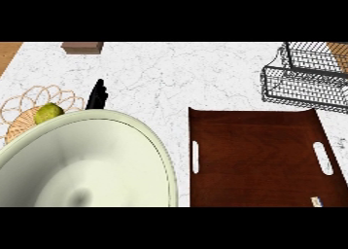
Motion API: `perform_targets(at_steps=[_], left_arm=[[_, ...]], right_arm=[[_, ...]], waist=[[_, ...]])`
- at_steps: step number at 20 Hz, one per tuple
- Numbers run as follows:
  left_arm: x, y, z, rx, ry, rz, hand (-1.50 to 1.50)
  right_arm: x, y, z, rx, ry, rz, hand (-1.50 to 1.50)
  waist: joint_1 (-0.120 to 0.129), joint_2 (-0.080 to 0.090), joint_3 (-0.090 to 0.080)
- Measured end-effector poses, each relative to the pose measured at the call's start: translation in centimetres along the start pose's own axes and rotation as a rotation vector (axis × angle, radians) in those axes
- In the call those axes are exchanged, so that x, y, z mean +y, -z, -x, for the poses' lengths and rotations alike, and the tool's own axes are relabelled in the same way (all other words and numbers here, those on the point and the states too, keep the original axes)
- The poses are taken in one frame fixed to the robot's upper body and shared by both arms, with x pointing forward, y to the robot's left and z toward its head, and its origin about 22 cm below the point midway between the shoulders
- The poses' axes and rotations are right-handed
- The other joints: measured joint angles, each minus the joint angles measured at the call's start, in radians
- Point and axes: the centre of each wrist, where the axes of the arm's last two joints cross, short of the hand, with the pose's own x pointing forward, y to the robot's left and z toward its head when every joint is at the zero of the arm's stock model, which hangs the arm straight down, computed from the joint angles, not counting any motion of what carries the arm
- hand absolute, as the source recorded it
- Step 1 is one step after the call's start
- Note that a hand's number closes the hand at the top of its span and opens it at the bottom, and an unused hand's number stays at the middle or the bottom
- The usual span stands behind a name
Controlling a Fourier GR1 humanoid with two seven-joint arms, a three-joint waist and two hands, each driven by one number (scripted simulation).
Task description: Pick the cupcake from the tray and place it in the tiered basket
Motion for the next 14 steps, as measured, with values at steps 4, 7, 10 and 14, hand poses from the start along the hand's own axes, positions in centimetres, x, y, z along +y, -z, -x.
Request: perform_targets(at_steps=[4, 7, 10, 14], left_arm=[[-0.1, -0.9, 0.5, 0.003, 0.002, 0.004, 0.00], [-0.1, -0.8, 0.6, -0.007, 0.003, 0.002, 0.00], [0.3, -0.6, 1.1, -0.008, 0.001, 0.004, 0.00], [0.4, -0.9, 1.0, -0.003, 0.003, 0.003, 0.00]], right_arm=[[0.5, 2.3, 0.9, 0.010, -0.034, 0.024, 1.50], [1.9, 4.1, 1.7, 0.017, -0.059, 0.026, 1.50], [3.1, 5.6, 2.9, 0.046, -0.030, 0.002, -1.50], [5.0, 6.8, 4.3, 0.110, 0.126, -0.036, -1.50]], waist=[[0.003, 0.000, 0.000], [0.004, 0.001, 0.000], [0.003, 0.001, 0.000], [0.006, 0.001, 0.000]])
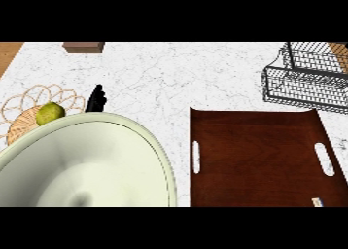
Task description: Pick the cupcake from the tray and place it in the tiered basket
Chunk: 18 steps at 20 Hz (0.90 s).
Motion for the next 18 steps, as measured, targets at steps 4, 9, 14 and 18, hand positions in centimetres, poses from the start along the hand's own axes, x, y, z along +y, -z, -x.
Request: perform_targets(at_steps=[4, 9, 14, 18], left_arm=[[-0.1, 0.2, -1.2, 0.000, -0.003, -0.007, 0.00], [0.2, 0.4, -1.4, -0.001, 0.003, -0.011, 0.00], [0.4, 0.1, -0.9, 0.010, -0.001, -0.016, 0.00], [0.4, -0.4, -0.5, 0.015, 0.006, -0.032, 0.00]], right_arm=[[-0.1, 0.7, 0.9, 0.003, 0.138, -0.021, -1.50], [-1.0, 1.3, 3.1, 0.026, 0.339, 0.057, -1.50], [-4.0, 1.5, 6.7, 0.124, 0.468, 0.168, -1.50], [-6.5, 0.7, 11.5, 0.210, 0.576, 0.209, -1.50]], waist=[[-0.003, -0.002, 0.000], [-0.007, -0.002, 0.000], [-0.018, -0.005, 0.000], [-0.033, -0.010, 0.000]])
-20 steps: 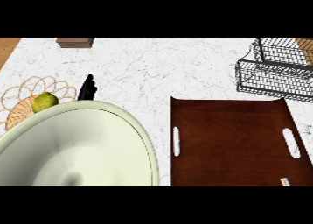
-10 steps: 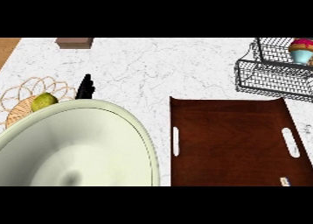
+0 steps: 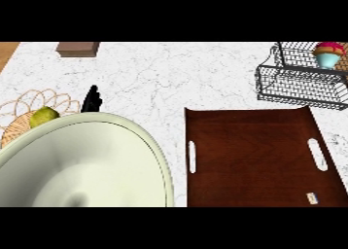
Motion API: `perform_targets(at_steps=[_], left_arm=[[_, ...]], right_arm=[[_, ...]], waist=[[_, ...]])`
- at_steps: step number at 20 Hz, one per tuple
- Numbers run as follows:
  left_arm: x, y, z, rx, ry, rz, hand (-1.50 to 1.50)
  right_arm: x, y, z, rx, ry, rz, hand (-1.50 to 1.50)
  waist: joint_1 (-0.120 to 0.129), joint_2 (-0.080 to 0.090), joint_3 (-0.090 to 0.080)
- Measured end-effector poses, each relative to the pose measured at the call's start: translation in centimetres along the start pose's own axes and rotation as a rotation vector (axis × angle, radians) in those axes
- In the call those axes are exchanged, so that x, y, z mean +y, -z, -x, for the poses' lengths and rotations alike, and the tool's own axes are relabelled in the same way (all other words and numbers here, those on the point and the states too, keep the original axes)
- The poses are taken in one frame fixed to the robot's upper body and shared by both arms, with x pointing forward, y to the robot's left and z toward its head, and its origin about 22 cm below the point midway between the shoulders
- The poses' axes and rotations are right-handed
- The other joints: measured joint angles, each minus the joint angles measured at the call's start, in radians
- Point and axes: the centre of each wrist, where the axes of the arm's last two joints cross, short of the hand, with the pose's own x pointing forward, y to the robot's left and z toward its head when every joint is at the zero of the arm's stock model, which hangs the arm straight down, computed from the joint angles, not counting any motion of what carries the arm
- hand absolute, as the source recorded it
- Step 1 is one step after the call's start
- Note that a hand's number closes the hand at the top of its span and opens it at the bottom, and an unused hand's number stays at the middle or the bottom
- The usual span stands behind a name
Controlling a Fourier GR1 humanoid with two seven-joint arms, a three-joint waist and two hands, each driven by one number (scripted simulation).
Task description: Pick the cupcake from the tray and place it in the tiered basket
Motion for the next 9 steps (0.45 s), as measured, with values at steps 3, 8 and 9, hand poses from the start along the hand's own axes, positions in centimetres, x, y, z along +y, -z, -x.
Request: perform_targets(at_steps=[3, 8, 9], left_arm=[[0.1, 0.2, 0.2, 0.000, -0.005, -0.006, 0.00], [0.6, 0.0, -0.1, 0.007, -0.003, -0.010, 0.00], [0.6, -0.1, 0.0, 0.007, -0.006, -0.011, 0.00]], right_arm=[[-3.4, 0.1, 2.9, 0.034, 0.081, 0.023, -1.50], [-9.3, -0.8, 9.7, 0.054, 0.141, 0.031, -1.50], [-10.6, -1.1, 10.9, 0.054, 0.154, 0.028, -1.50]], waist=[[-0.009, -0.001, 0.000], [-0.017, -0.003, 0.001], [-0.018, -0.003, 0.000]])
